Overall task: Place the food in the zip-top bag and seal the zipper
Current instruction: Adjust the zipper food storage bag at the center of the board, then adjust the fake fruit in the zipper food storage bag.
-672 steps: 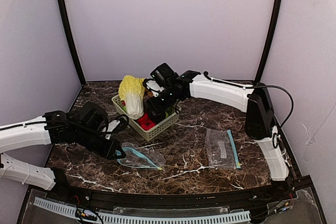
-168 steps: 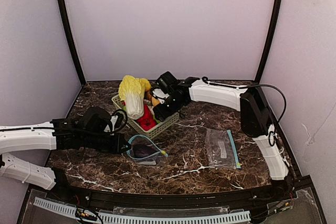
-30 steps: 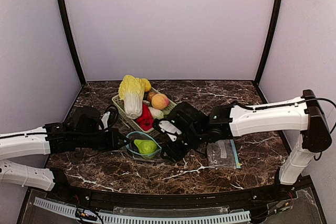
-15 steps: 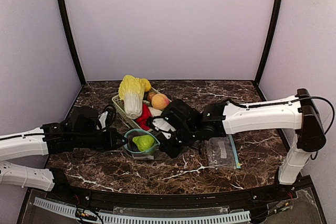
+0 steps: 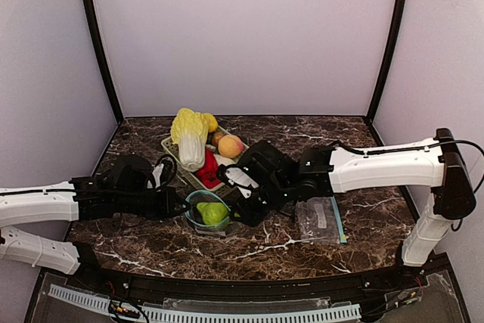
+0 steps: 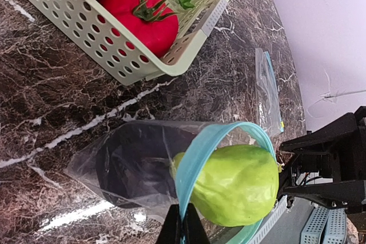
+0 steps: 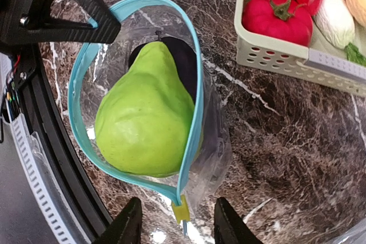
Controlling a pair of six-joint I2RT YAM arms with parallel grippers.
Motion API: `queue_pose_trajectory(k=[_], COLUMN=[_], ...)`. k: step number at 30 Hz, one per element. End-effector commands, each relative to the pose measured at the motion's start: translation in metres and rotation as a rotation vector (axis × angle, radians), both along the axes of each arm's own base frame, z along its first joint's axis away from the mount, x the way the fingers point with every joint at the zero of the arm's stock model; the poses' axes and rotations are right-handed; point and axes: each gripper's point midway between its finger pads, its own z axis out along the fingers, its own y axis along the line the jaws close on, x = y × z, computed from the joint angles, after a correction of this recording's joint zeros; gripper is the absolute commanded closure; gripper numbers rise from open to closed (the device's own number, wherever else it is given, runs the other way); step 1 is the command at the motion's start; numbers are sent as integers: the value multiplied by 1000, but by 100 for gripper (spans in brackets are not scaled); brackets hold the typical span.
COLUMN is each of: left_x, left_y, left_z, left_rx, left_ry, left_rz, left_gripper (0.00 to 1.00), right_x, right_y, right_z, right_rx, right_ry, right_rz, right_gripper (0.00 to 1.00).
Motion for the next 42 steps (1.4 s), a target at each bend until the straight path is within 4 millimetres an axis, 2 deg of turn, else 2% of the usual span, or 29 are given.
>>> queue_pose_trajectory(k=[1,4,6,12,16,19,25,33,36,38,42], left_x=[-1,-1,-2,-3,-3,-3,-2,-1,0,0,-2], left_y=[-9,-10,-9,-7,-7,-7,-4,1,1,1,-3], left_z=[1,2,2,2,2,3,6,8,9,8,6], left_rx=[-51,-52,-53,-53,-52,-51,-51,-40,-40,-42,-48], left_ry=[2,3,2,3,3,-1,-13,-27,-31,-29,-14], left_rz=[-32,-36,-37,-31,-31,-33,-18,-2,0,-1,-18], left_gripper=[99,99,99,99,99,99,99,99,99,99,99], right_x=[-1,0,1,14,27,35,36,33,31,29,20], right_y=[1,8,14,37,52,55,35,-21,-33,-32,-9], right_z=[0,18,30,47,37,19,-22,-56,-63,-62,-38], right_rx=[29,83,125,203,192,151,6,-207,-251,-242,-137], right_ry=[50,58,65,80,96,119,138,104,115,130,159], right_rz=[-37,-45,-51,-91,-117,-152,-207,-306,-331,-328,-230], right_gripper=[44,22,15,8,6,6,9,10,10,10,8])
